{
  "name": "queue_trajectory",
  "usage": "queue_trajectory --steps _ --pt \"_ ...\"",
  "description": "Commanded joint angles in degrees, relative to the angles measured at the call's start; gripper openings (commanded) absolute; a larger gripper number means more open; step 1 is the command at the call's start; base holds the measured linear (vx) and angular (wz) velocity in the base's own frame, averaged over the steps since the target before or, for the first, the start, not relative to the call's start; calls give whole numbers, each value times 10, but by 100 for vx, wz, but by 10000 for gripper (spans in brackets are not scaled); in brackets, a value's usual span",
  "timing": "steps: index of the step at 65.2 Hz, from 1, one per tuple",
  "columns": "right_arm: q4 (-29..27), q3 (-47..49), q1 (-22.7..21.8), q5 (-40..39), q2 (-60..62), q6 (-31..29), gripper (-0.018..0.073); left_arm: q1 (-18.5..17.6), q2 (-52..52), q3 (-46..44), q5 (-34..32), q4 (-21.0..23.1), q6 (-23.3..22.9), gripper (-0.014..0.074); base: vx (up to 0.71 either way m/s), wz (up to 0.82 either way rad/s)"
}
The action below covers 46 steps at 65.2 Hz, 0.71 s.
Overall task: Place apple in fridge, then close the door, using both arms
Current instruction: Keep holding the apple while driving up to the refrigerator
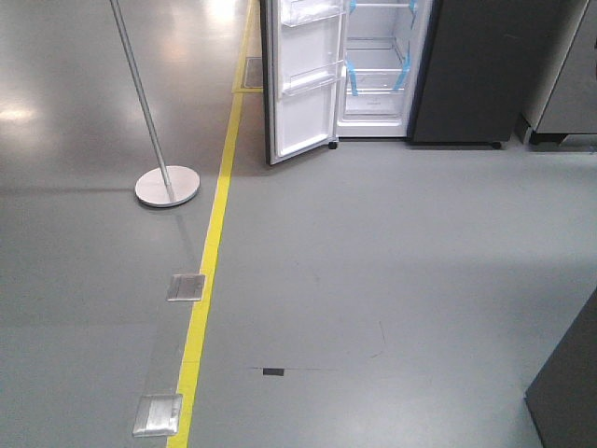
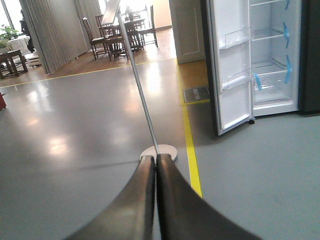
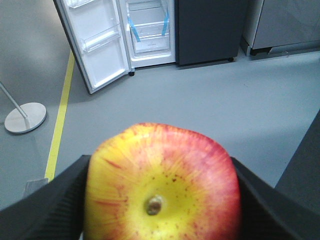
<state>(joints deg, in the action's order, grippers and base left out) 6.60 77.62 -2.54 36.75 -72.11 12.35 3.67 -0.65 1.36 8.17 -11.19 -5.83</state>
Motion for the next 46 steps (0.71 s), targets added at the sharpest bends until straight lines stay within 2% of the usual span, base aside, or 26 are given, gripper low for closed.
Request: queue_trajectory --steps 1,46 --pt "7 17 -2 -45 16 -5 221 -2 -8 -10 -45 0 -4 -6 16 -6" --pt "7 17 -2 -45 16 -5 221 -2 -8 -10 -45 0 -4 -6 16 -4"
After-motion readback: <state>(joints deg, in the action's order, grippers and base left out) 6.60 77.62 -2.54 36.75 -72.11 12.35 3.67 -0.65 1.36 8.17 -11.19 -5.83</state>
